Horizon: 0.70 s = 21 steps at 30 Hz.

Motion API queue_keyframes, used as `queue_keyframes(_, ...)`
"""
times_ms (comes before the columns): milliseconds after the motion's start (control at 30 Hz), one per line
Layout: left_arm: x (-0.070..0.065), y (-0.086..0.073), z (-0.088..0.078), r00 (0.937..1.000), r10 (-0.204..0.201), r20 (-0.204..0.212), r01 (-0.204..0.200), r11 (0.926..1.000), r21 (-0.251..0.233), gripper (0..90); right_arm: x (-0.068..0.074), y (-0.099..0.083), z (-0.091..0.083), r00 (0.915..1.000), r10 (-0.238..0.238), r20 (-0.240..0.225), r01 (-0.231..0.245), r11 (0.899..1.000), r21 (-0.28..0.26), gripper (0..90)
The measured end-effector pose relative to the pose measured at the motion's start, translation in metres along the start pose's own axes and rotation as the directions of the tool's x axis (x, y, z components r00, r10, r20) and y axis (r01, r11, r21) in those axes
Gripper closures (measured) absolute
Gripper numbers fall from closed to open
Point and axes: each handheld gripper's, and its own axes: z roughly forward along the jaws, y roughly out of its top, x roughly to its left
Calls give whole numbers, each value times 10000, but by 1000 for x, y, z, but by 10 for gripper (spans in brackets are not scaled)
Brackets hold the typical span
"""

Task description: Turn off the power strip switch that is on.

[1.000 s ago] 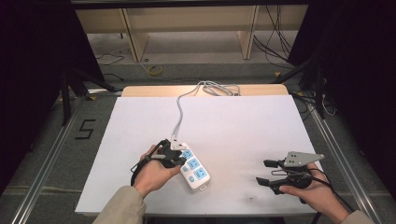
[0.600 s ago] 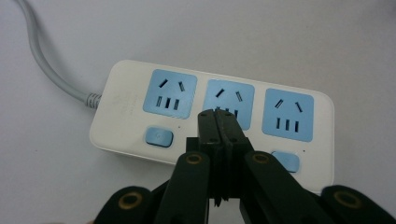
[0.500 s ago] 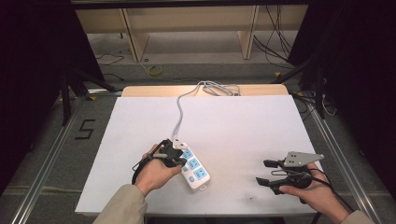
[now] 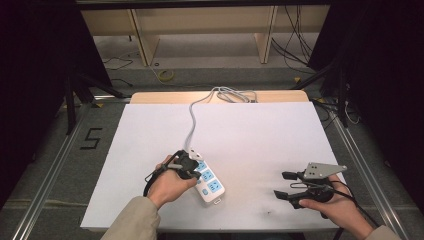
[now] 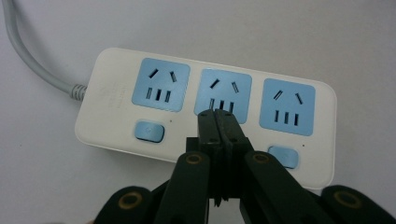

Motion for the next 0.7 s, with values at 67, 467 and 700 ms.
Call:
queue_keyframes(67, -1, 1, 1, 10000, 67, -54, -67, 10000, 57, 896, 0, 0, 0, 10000, -3, -1, 3, 10000, -2, 272)
queue_keyframes(467, -2, 4, 7, 10000, 76, -1, -76, 9990, 445, 896, 0, 0, 0, 10000, 16, -29, -16, 10000, 5, 272)
queue_keyframes(700, -1, 6, 9, 10000, 92, 9, -92, 9974, 712, 896, 1, 0, 0, 10000, 12, -23, -12, 10000, 26, 272)
